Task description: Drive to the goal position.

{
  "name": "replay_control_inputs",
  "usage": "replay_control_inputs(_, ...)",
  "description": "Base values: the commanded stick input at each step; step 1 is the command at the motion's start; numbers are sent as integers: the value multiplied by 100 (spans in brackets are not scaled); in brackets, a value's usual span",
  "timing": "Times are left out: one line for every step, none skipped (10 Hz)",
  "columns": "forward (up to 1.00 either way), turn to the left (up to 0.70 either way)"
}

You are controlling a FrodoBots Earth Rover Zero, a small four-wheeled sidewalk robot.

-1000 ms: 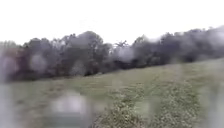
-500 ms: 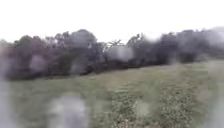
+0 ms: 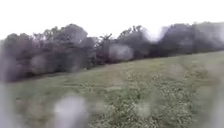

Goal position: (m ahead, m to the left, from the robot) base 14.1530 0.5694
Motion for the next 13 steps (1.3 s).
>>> replay_control_inputs(85, 0)
replay_control_inputs(85, 0)
replay_control_inputs(85, 0)
replay_control_inputs(85, 0)
replay_control_inputs(85, 0)
replay_control_inputs(85, 0)
replay_control_inputs(85, 0)
replay_control_inputs(85, 0)
replay_control_inputs(85, 0)
replay_control_inputs(85, 0)
replay_control_inputs(85, 0)
replay_control_inputs(85, 0)
replay_control_inputs(85, 0)
